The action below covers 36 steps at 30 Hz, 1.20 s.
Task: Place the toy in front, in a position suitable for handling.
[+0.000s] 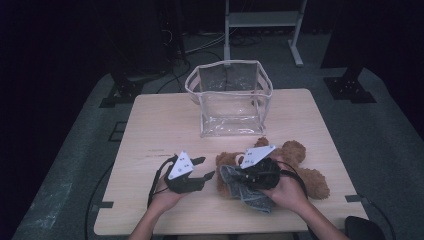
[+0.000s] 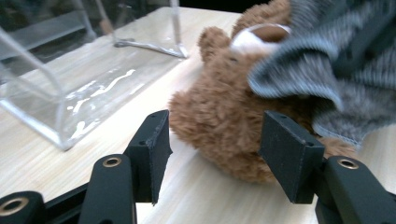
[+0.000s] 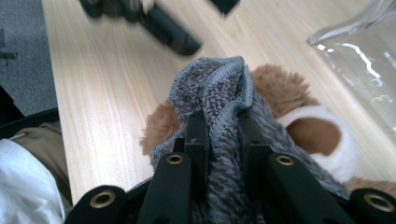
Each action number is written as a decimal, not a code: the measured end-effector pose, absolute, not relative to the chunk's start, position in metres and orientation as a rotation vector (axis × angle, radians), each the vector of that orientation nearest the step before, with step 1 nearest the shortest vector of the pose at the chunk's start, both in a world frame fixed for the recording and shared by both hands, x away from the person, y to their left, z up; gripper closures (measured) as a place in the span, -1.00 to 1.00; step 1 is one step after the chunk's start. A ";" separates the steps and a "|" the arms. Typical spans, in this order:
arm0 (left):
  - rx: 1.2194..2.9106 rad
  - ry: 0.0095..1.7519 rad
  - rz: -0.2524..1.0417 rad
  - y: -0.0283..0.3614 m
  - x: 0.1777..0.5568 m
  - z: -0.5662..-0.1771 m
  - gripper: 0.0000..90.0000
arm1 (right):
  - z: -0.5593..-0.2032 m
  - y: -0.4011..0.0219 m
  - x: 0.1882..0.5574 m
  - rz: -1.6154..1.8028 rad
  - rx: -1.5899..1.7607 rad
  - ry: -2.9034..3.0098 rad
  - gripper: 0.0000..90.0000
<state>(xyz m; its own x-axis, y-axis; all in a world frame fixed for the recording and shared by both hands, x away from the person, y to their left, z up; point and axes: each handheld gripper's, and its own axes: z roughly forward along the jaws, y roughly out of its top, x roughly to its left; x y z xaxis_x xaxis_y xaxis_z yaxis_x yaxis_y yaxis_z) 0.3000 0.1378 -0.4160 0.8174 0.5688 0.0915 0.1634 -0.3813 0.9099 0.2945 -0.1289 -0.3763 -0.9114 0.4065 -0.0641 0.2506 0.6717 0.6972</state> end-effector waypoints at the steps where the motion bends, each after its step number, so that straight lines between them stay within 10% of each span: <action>1: 1.935 0.555 0.480 0.139 0.301 -0.416 -0.08 | -0.378 -0.132 0.294 1.080 0.542 2.676 0.71; 36: 1.956 0.554 0.471 0.133 0.302 -0.421 -0.22 | -0.374 -0.168 0.282 1.095 0.651 2.707 0.68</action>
<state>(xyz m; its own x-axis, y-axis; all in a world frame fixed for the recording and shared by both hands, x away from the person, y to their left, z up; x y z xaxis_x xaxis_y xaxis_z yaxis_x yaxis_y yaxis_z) 0.3021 0.1332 -0.4211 0.8186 0.5681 0.0850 0.1754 -0.3881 0.9048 0.2823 -0.1680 -0.3736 -0.8947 0.4460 0.0231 0.3367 0.6398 0.6909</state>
